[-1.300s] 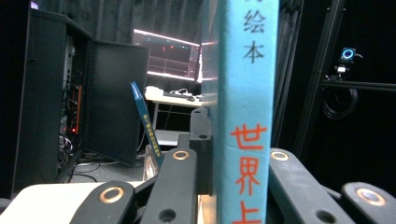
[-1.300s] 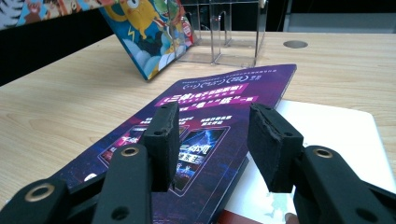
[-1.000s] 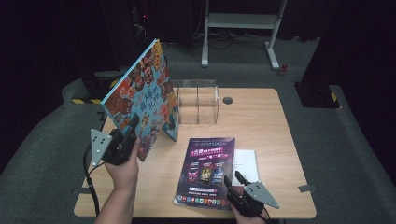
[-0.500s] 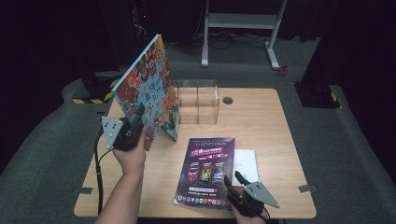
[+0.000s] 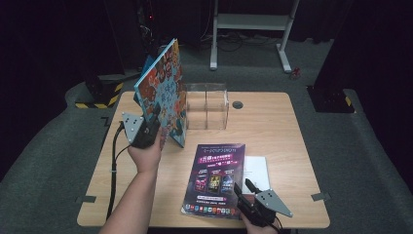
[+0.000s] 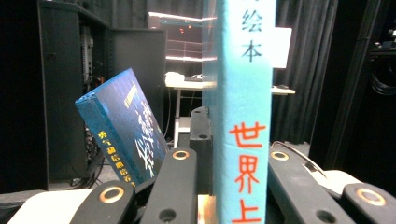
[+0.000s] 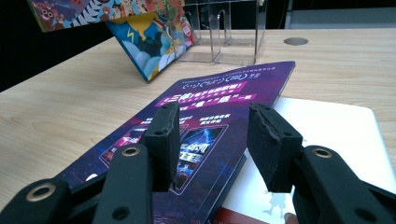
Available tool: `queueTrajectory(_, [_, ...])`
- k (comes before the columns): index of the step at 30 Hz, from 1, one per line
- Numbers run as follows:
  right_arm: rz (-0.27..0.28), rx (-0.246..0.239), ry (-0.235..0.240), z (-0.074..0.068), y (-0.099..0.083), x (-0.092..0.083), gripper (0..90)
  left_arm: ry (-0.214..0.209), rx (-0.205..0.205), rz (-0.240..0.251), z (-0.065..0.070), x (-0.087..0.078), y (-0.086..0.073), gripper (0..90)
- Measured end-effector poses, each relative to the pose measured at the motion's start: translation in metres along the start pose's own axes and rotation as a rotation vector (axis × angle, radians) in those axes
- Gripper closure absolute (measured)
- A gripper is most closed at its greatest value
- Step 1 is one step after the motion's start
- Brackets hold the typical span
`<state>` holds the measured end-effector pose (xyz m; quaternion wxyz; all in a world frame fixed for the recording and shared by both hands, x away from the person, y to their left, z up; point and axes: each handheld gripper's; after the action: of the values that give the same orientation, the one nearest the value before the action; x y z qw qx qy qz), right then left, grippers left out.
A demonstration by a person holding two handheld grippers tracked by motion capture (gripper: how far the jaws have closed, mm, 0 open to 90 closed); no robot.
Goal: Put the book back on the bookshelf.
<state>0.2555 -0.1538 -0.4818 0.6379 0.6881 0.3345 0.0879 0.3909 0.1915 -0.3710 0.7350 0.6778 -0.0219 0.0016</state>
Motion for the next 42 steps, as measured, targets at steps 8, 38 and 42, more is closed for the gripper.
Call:
queueTrajectory(8, [0.000, 0.008, 0.000, 0.001, 0.000, -0.001, 54.5, 0.026, -0.026, -0.005, 0.001, 0.012, -0.004, 81.3])
queueTrajectory(38, [0.008, 0.018, 0.006, 0.004, 0.000, -0.003, 54.7, 0.100, -0.032, -0.015, 0.022, 0.040, -0.032, 81.2])
queueTrajectory(42, [0.007, 0.018, 0.006, 0.004, 0.000, -0.003, 54.7, 0.107, -0.033, -0.013, 0.024, 0.041, -0.038, 81.2])
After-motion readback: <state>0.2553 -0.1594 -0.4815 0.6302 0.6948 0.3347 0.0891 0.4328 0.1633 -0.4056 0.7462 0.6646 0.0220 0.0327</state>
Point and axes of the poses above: each handheld gripper's, and its own axes: x roughly forward along the jaws, y roughly out of its top, z roughly to its right, and after that the axes turned 9 degrees about y, right-handed
